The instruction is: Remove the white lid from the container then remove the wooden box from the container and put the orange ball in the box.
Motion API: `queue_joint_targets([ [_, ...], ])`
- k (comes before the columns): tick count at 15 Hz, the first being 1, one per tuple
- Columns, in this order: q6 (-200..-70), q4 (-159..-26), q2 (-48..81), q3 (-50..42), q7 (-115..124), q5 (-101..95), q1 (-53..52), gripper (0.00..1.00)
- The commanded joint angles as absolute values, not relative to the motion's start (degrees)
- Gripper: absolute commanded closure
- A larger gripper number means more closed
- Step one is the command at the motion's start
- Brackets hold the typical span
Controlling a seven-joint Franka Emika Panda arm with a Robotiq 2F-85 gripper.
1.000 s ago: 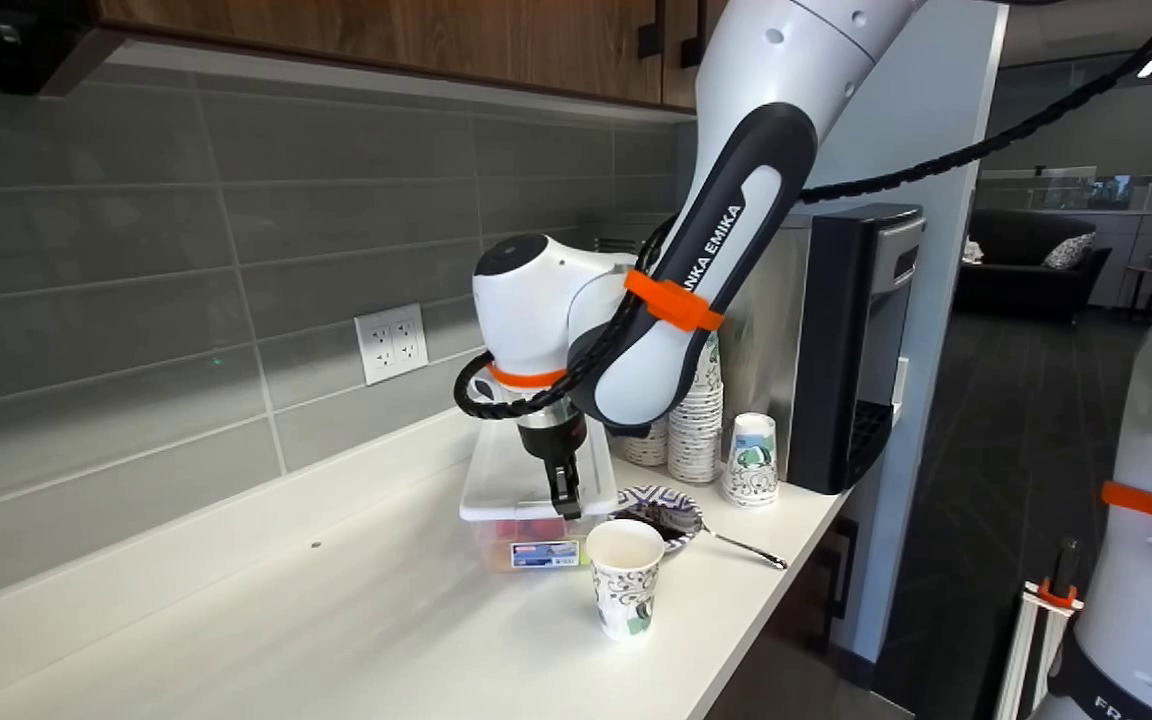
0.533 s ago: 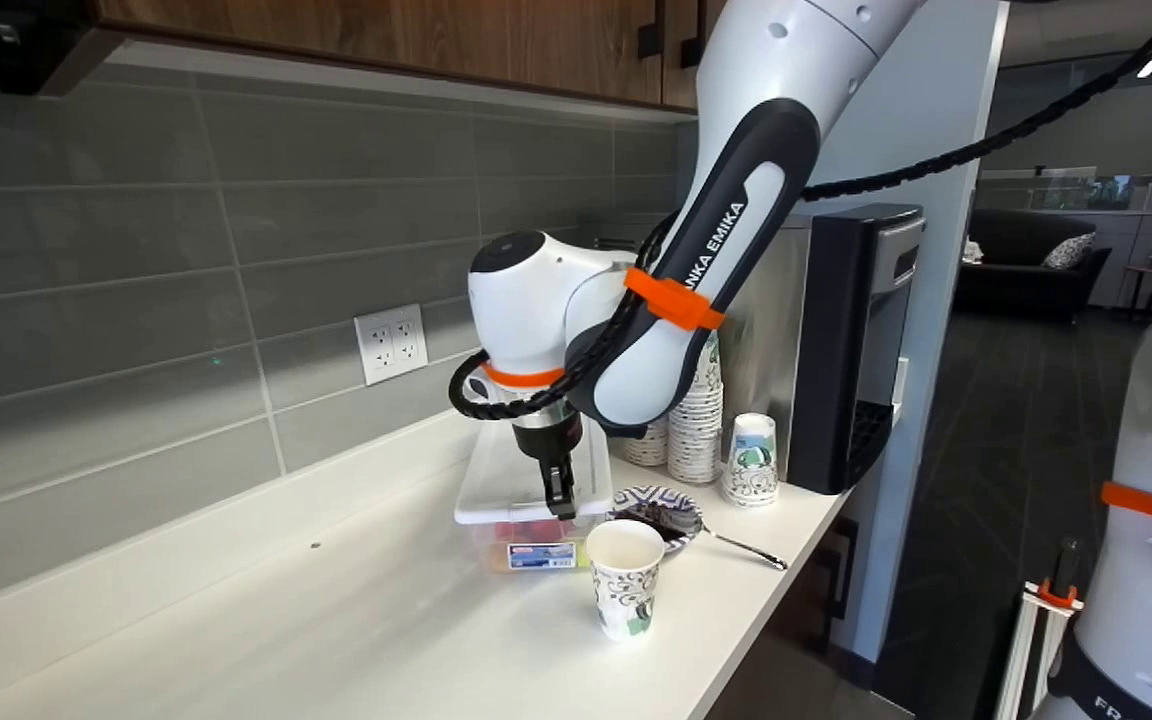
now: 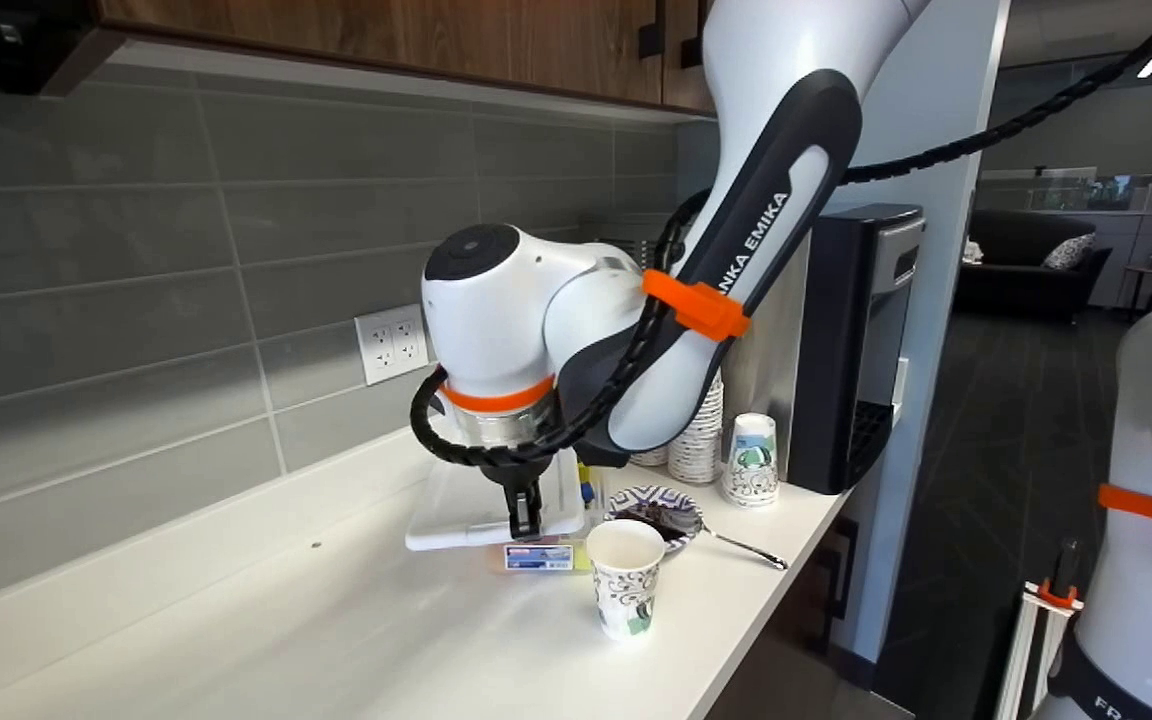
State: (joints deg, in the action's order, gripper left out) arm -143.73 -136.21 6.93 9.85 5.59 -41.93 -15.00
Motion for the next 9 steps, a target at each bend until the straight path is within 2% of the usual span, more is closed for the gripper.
queue_joint_targets([
  [1,-142.5,-138.2,3.3,11.3,11.0,-47.9,-16.7,0.92],
  [9,-140.9,-137.2,6.1,17.1,10.3,-56.6,-20.3,0.92],
])
